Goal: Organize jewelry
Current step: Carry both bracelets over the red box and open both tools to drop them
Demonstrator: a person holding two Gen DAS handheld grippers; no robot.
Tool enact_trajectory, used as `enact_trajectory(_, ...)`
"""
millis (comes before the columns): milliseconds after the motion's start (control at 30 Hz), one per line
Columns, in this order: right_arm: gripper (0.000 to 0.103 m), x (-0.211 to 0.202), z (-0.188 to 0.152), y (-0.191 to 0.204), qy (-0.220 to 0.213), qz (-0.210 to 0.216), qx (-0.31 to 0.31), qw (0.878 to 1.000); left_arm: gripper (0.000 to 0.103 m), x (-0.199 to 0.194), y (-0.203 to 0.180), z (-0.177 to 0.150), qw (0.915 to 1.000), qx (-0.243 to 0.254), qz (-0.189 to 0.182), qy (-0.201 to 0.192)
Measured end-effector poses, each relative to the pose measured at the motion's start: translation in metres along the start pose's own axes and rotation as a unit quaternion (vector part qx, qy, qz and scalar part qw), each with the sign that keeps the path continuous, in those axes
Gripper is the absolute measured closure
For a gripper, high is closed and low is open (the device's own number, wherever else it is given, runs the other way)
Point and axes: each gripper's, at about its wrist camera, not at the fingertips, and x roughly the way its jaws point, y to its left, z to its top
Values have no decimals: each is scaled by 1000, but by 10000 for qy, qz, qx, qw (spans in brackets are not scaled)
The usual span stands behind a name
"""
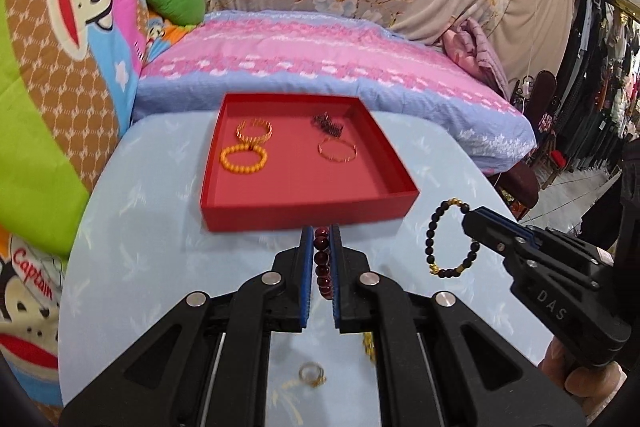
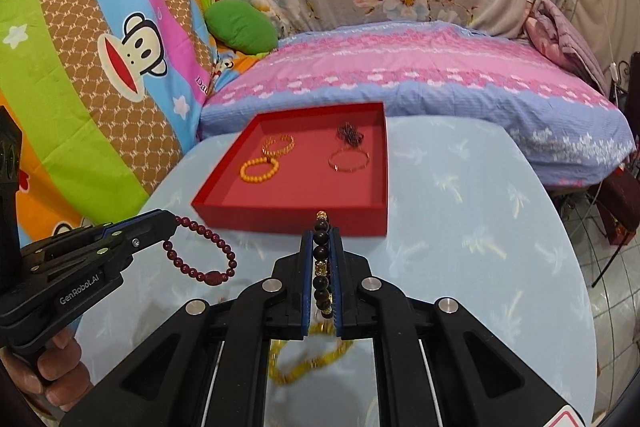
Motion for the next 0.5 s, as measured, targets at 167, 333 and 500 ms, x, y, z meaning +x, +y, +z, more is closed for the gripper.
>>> enact_trajectory(167, 95, 24, 32, 3, -100, -114, -202, 9997, 95, 19, 1, 29, 9998, 113, 53, -141)
enact_trajectory(333, 95, 59, 59, 5, 32, -31, -218, 9998, 95, 52, 14, 52, 9999, -3, -84, -74)
enact_trajectory(500, 95, 99, 74, 8, 288, 231, -61, 9993, 95, 82, 28, 64, 9991, -257, -347, 46)
